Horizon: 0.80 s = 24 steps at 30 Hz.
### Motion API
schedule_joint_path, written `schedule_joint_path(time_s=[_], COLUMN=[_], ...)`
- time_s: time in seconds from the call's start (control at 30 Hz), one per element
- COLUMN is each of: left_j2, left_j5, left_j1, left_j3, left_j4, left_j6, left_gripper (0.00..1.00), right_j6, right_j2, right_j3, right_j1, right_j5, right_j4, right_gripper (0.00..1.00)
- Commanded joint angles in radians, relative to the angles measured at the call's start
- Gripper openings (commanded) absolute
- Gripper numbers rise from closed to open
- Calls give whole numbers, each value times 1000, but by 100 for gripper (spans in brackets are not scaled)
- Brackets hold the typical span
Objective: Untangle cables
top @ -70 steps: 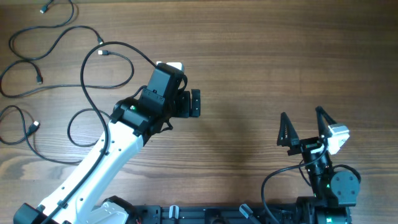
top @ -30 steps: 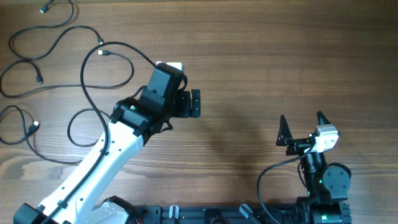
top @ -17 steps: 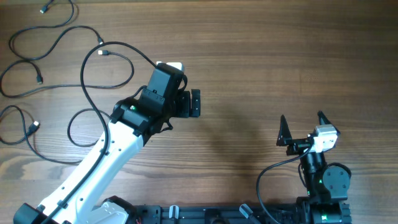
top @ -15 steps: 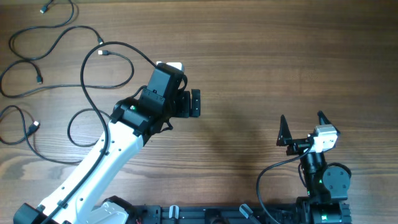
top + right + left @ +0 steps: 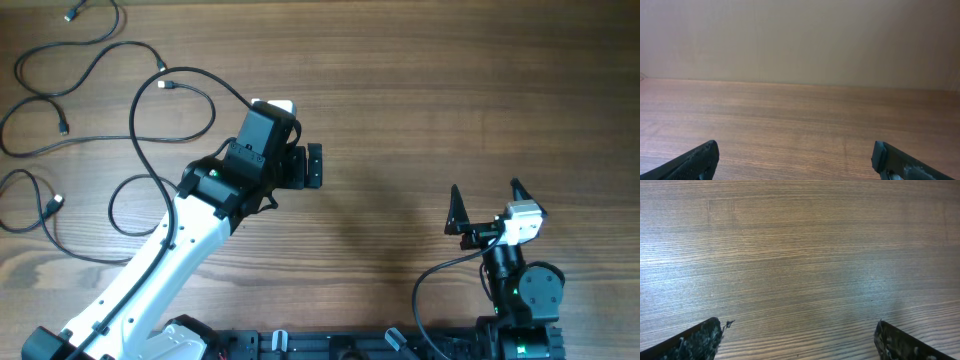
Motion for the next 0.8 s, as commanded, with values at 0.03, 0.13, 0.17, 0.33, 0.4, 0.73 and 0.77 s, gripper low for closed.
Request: schedule_joint_path(time_s=[0.03, 0.13, 0.17, 0.33, 0.4, 0.73, 0.77], left_j2=[-19, -19, -19, -19, -14, -139, -164], left_j5=[-13, -13, -13, -13, -13, -2, 5], left_j1=[-3, -3, -3, -3, -3, 30, 45], left_j3=[14, 14, 14, 14, 14, -94, -122], left_j4=[0, 0, 0, -50, -66, -253, -233], left_j6=[12, 12, 12, 12, 12, 8, 8], left_gripper=[100, 100, 100, 100, 100, 100, 100], right_j6=[-17, -17, -17, -18, -17, -17, -17], right_j2=[-3, -3, -3, -3, -3, -3, -3], right_j3=[-1, -1, -1, -1, -1, -1, -1], right_j1=[3, 3, 3, 3, 3, 3, 3], right_j5=[2, 2, 2, 2, 2, 2, 2], right_j4=[2, 2, 2, 2, 2, 2, 2], right_gripper=[100, 100, 100, 100, 100, 100, 100])
